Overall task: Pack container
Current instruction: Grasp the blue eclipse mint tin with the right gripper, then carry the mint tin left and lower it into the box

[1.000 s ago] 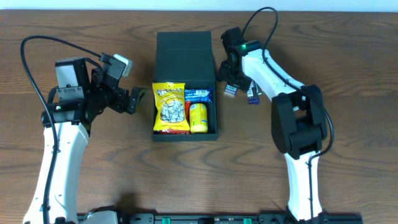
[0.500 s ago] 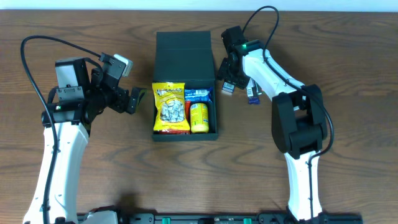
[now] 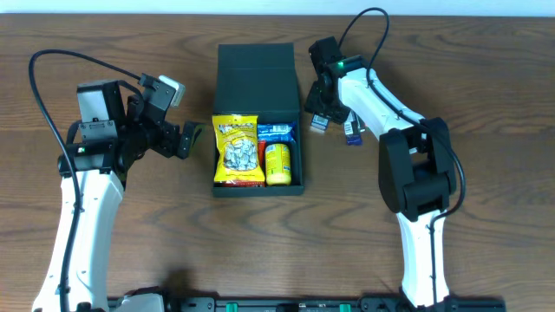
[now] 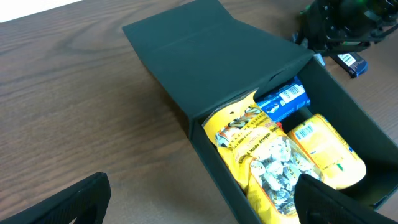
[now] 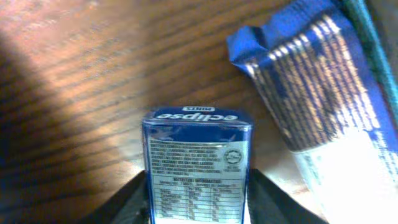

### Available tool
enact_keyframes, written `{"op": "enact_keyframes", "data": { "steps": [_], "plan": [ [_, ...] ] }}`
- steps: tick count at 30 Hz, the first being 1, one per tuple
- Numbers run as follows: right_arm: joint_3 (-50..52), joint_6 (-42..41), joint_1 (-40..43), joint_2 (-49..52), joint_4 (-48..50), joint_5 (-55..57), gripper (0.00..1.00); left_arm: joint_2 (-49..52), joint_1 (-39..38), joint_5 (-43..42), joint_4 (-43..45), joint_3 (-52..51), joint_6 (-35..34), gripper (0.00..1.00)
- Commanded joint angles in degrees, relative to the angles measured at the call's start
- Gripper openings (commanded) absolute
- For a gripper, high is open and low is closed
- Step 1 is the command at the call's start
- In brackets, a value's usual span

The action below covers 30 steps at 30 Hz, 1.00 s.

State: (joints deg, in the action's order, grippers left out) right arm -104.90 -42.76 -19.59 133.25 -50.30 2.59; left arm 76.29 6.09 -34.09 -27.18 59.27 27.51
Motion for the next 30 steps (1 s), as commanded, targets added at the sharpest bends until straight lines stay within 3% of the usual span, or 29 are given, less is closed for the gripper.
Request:
{"op": "enact_keyframes", "data": {
  "steps": [1, 12, 18, 23, 30],
  "plan": [
    [0.04, 0.87, 0.57, 1.9, -1.2, 1.77, 0.45, 0.2, -0.13, 0.2, -0.2, 1.44, 1.22, 0.95],
    [-0.04, 2.6, 0.55, 1.88, -3.54, 1.64, 0.27, 0.2, -0.13, 0.17, -0.26, 1.44, 1.2, 0.95],
    [-8.13, 7.67, 0.44, 1.88, -12.41, 1.49, 0.02, 0.2, -0.13, 0.2, -0.24, 1.44, 1.22, 0.95],
    [-21.92, 10.91, 0.37, 1.86, -25.83, 1.36, 0.01, 0.2, -0.13, 0.22, -0.22, 1.44, 1.22, 0.95],
    [-38.32, 22.58, -2.82, 1.86, -41.88, -3.3, 0.02, 0.22, -0.13, 0.22, -0.04, 1.44, 1.25, 0.95]
  ]
}}
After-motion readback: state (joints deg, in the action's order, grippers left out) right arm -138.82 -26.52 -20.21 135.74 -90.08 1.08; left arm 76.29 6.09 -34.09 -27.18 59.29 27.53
